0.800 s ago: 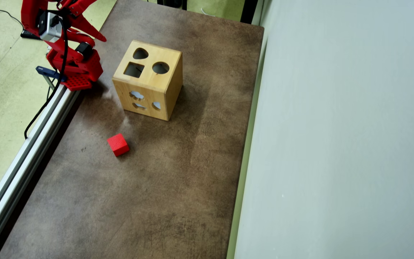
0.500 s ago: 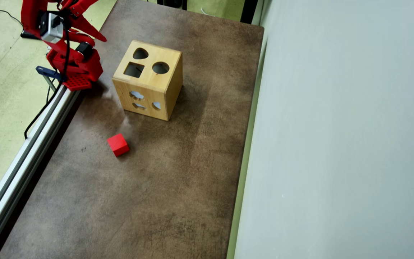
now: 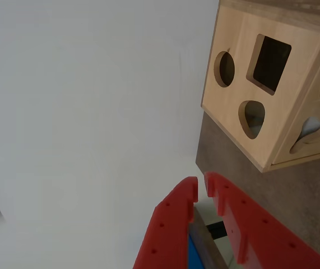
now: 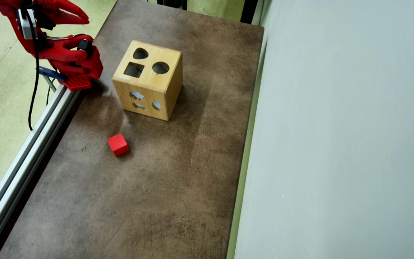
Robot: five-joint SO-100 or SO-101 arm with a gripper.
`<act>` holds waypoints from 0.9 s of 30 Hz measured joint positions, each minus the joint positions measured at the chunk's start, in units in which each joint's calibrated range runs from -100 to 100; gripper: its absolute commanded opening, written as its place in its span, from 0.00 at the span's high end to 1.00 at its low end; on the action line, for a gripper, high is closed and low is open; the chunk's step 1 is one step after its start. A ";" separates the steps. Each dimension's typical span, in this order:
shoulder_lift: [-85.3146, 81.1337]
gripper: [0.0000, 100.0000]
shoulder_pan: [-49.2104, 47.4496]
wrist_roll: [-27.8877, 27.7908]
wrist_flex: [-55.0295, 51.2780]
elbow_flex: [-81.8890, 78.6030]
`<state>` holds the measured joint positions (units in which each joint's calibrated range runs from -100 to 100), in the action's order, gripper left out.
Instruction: Pick and place the red cube on the square hole
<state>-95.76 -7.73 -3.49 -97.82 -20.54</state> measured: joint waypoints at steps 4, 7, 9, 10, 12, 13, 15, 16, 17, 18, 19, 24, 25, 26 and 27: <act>0.00 0.97 0.00 0.00 0.00 0.00; 0.00 0.97 0.00 0.00 0.00 0.00; 0.00 0.97 0.00 0.00 0.00 0.00; 0.00 0.97 0.00 0.00 0.00 0.00; 0.00 0.97 0.36 0.00 0.00 0.00; 0.17 0.97 1.22 0.00 0.00 0.00; 1.53 0.97 5.53 0.00 0.00 0.54; 2.63 0.97 7.62 0.00 0.00 1.35; 3.90 0.97 9.05 0.00 0.00 2.80; 5.34 0.97 10.28 0.00 0.00 4.51; 7.03 0.97 11.14 0.00 0.00 6.77; 18.31 0.97 12.58 0.00 0.00 21.22; 20.85 0.97 12.65 0.00 0.00 24.20; 23.47 0.97 12.72 0.00 0.00 27.27; 25.93 0.97 12.72 0.00 0.00 29.98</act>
<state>-69.83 4.99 -3.49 -97.82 9.44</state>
